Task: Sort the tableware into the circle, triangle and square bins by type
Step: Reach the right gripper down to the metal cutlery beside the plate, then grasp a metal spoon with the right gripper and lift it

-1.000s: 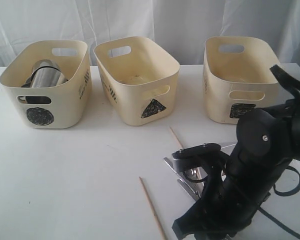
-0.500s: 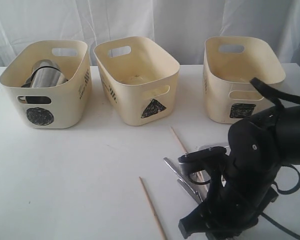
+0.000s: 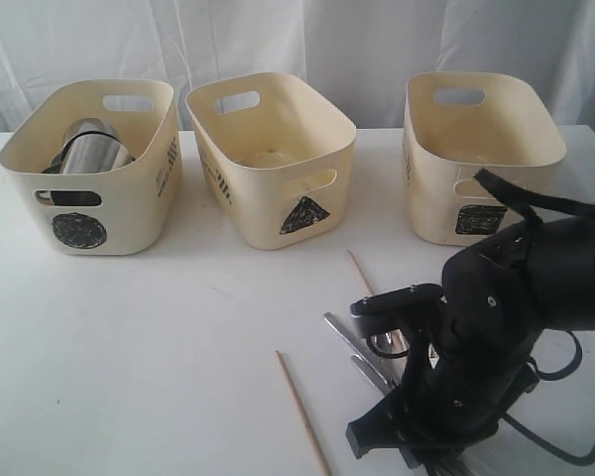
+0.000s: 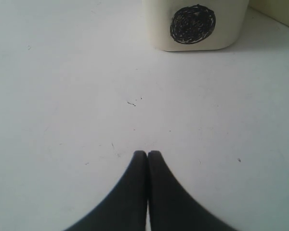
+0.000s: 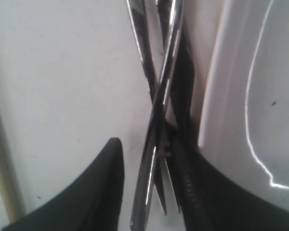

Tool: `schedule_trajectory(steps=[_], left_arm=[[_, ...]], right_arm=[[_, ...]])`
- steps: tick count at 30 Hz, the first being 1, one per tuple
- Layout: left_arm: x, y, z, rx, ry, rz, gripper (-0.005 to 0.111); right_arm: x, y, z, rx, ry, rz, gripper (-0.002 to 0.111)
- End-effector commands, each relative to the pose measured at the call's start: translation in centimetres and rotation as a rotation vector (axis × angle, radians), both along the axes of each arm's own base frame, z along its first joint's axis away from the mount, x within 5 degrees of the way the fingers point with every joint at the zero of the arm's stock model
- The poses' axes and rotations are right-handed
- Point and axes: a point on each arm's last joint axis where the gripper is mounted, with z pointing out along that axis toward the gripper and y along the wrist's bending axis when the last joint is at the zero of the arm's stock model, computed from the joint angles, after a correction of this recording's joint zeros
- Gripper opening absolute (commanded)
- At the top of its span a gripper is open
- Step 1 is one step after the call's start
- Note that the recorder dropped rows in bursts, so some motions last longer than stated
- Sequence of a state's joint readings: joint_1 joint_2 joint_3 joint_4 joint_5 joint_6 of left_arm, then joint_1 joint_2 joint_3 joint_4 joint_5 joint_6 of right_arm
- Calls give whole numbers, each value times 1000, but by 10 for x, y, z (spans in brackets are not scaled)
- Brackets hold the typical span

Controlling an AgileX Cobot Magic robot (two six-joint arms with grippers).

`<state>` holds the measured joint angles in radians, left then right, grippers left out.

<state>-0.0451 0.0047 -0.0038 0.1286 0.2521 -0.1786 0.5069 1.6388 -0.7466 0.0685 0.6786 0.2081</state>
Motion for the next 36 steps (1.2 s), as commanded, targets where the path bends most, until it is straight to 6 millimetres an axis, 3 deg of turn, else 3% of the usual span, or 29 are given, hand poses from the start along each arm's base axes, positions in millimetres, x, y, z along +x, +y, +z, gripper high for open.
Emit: schedule_trajectory(steps=[1,7,15,23,29,36], left_arm=[[0,0,-1,-2,0,3,0],[0,0,-1,-2,0,3,0],[0,0,-1,-2,0,3,0],[0,0,-1,-2,0,3,0],[0,0,-1,-2,0,3,0],[0,0,-1,-2,0,3,0]], right_arm=[[0,0,-7,-19,16,7,34],[2,1,-8,-9,-6,6,29],[6,3,-7,14,-47,-15,1],[11,6,-5,44,-88,-36,0],[6,14,27,167,-90,-55,0],[10,17,84,329,-327,-73,0]])
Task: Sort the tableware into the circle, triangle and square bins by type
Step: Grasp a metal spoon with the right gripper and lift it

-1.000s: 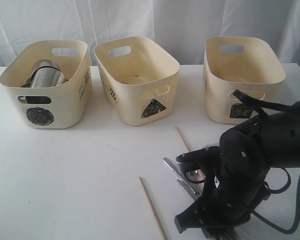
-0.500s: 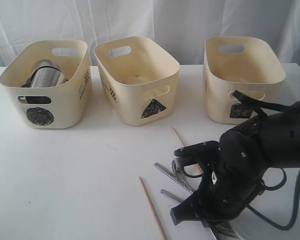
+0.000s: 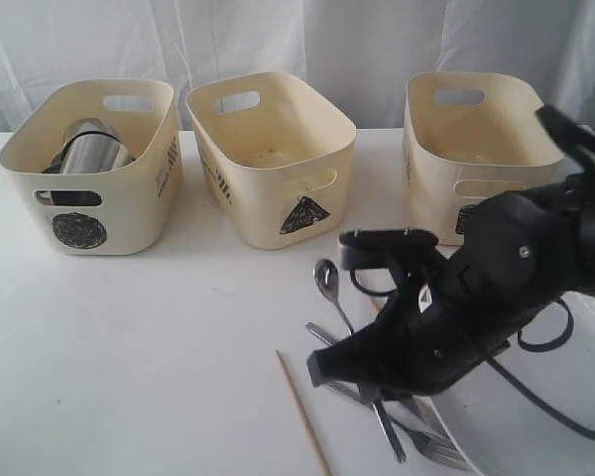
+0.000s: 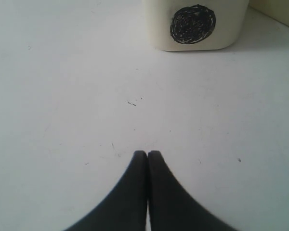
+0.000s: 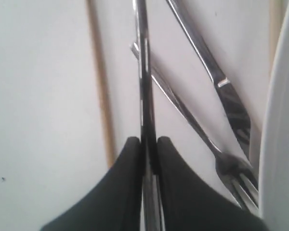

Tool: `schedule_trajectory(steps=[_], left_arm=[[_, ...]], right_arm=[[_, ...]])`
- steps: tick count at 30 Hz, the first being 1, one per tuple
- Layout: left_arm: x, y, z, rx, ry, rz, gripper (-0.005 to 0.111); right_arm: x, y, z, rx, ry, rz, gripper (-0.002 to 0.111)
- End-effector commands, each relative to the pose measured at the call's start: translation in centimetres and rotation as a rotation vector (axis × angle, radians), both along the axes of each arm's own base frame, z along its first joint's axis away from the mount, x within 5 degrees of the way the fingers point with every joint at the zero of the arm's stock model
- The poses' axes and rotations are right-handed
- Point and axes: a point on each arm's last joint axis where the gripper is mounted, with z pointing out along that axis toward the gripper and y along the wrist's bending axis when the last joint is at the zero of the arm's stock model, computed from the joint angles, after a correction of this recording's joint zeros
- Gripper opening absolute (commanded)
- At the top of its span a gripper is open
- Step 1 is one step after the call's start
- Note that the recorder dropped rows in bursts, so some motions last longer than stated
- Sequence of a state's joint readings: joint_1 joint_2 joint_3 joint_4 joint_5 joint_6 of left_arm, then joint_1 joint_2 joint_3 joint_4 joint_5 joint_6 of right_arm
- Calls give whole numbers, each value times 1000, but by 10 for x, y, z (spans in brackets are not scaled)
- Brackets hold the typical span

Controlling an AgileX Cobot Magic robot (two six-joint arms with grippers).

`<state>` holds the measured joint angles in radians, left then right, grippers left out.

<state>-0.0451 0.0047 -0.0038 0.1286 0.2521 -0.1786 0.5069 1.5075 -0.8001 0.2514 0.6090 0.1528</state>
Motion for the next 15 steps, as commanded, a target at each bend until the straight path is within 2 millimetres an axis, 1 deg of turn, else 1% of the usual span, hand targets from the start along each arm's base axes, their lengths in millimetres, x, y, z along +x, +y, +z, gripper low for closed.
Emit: schedule_trajectory(steps=[1,5,8,11,15], left_arm=[[0,0,-1,-2,0,3,0],[0,0,-1,-2,0,3,0],[0,0,-1,-2,0,3,0],[0,0,-1,-2,0,3,0],[0,0,-1,-2,0,3,0]], right_arm=[[4,2,43,115,-207,-15,0],[15,2,78,234,-483,-69,0],[23,2,95,306,-654,-115,0],[31,2,105,361,-783,-160,0],[46,4,112,406,-957,-199,0]])
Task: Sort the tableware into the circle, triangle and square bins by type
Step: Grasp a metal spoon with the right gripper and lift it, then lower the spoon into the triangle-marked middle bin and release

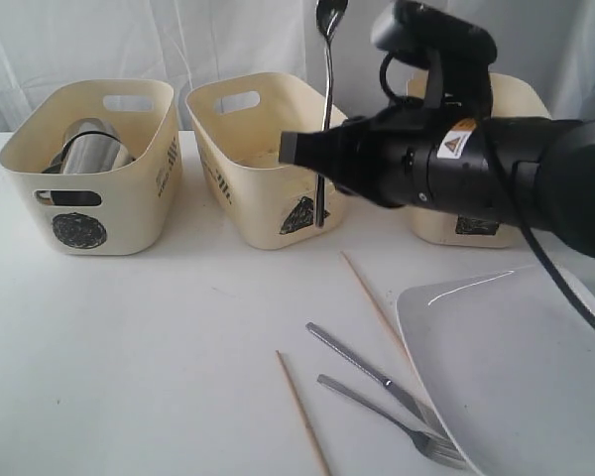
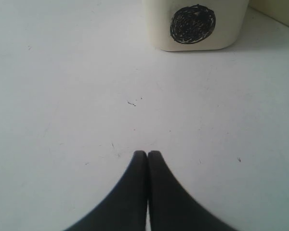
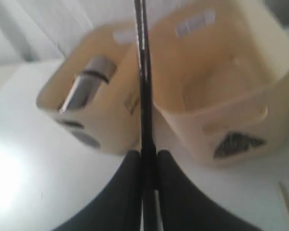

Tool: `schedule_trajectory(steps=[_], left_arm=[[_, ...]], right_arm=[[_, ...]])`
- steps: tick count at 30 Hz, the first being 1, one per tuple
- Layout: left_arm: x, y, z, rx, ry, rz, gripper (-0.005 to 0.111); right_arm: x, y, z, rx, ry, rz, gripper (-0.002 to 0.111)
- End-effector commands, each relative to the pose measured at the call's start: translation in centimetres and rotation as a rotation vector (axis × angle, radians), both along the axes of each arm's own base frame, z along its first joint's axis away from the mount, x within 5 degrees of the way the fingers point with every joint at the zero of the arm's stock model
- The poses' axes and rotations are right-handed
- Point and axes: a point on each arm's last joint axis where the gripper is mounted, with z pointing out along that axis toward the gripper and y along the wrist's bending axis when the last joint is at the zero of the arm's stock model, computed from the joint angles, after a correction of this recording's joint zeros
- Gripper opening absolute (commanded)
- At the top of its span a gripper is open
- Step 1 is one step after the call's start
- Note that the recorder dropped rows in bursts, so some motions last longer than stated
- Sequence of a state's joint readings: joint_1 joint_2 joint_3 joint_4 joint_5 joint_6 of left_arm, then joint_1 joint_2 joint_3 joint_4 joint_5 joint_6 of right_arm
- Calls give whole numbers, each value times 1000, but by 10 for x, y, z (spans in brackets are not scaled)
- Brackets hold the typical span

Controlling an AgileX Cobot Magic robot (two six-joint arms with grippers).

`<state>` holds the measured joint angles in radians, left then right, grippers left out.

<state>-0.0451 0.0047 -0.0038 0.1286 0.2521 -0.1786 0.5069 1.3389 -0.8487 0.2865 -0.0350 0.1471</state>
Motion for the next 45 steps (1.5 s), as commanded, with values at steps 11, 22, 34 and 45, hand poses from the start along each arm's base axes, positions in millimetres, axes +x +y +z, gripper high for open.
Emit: schedule_trajectory(steps=[11,22,34,45], left_arm=[[0,0,-1,-2,0,3,0],[0,0,-1,-5,1,4,0],[0,0,-1,-2,0,3,0],[0,0,-1,-2,0,3,0]], right_arm=[[96,40,-15,60,-407,-114,0],[146,56,-54,-113,-424,-116,5],[151,39,-58,-57,-293,-203,29],[75,36,-11,-370,161,277,0]])
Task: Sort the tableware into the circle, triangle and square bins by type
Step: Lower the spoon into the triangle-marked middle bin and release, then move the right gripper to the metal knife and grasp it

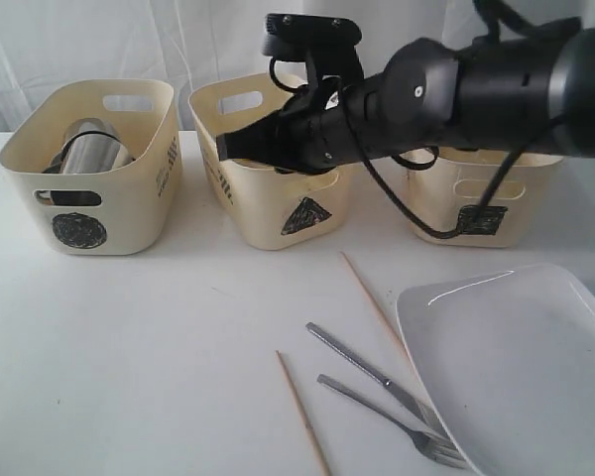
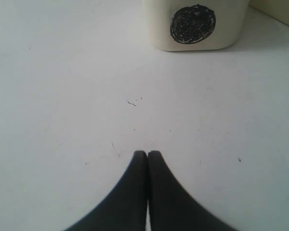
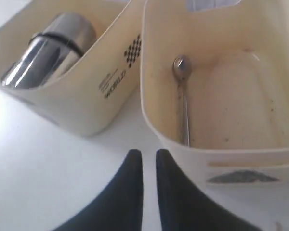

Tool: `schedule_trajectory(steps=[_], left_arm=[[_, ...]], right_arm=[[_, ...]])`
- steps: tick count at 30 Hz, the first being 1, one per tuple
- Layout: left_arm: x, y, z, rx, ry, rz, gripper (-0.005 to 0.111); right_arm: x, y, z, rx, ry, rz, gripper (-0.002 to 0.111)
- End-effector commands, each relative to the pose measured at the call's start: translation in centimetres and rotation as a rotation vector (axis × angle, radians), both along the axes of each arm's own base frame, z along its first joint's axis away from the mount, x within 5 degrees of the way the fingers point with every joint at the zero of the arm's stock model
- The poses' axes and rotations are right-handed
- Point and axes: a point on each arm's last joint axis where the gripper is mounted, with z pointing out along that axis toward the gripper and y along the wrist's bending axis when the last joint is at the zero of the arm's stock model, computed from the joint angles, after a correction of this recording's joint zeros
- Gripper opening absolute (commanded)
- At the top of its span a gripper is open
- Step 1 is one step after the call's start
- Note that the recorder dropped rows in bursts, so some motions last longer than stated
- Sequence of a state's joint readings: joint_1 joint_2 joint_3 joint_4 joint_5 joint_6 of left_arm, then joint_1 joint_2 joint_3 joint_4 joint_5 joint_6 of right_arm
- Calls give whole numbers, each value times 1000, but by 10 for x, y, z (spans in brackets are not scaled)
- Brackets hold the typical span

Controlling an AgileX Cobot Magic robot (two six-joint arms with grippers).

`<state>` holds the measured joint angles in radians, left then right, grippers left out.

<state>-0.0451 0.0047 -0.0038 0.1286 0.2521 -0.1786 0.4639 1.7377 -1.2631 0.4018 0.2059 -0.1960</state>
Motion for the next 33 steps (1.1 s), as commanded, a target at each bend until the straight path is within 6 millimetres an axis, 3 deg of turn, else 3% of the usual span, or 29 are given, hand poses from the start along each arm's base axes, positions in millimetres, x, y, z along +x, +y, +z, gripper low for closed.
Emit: schedule_trajectory(steps=[1,8,11,17,26,33], left_arm=[[0,0,-1,-2,0,3,0],[0,0,-1,-2,0,3,0],[0,0,-1,-2,0,3,0],[0,0,-1,-2,0,3,0],[0,0,-1,-2,0,3,0],[0,0,-1,-2,0,3,0]], right_arm=[[-26,-9,14,-157,107,156,0],[-60,-26,-8,-432,471,322,0],[-67,-35,-19,-525,536,332,0],[-69,-41,-37,-576,502,332,2],[-62,-38,-49,-622,369,422,38],[-54,-34,-78,-639,433,436,38]])
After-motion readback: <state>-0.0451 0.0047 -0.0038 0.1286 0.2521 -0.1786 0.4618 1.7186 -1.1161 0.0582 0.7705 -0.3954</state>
